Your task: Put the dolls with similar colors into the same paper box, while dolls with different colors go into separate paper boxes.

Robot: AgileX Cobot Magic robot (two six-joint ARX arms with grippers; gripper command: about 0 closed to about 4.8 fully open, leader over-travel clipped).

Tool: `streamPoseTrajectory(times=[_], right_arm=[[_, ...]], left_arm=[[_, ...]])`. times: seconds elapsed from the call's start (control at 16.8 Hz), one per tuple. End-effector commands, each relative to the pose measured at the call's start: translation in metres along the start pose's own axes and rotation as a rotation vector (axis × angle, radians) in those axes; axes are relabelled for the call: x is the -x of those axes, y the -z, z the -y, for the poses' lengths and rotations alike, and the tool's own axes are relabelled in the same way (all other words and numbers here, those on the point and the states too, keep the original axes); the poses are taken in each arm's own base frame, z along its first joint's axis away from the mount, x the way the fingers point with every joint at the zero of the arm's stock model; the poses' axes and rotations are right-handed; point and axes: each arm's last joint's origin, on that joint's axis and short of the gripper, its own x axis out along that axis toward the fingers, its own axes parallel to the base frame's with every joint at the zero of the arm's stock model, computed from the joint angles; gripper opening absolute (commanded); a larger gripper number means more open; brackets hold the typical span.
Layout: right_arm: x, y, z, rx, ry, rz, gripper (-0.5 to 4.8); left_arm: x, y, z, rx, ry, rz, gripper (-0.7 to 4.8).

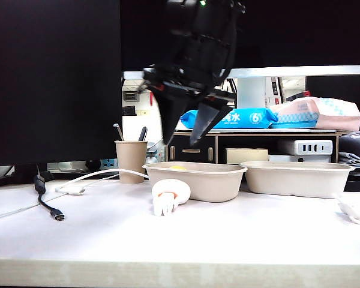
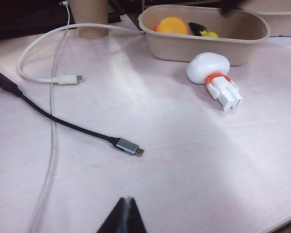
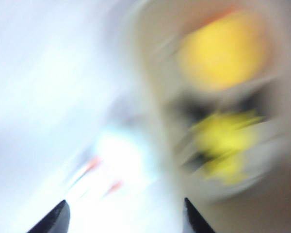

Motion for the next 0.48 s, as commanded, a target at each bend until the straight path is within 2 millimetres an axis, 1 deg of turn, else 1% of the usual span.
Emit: streamPoseTrajectory(times=[0.06,0.18,0.3,0.48], right_arm=[[0.001,0.01,-0.035,0.077,-0.055,-0.095,2.98],[0.0,0.011,-0.046,0.107,-0.033,-0.1,3.06],[-0.002,0.01,-0.053,0.106,0.047,-0.088,3.07],[-0.002,0.009,-0.053,0.094,0.049,-0.071,3.07]], left_arm=[[0.0,-0.001,0.0,0.003,0.002,0.009,-0.05],[0.0,-0.001,0.0,0.003,0.002,0.009,-0.05],[0.0,-0.001,0.0,0.004,0.001,0.012,-0.05],[0.003,-0.004,0.0,0.008,0.002,0.051,-0.05]])
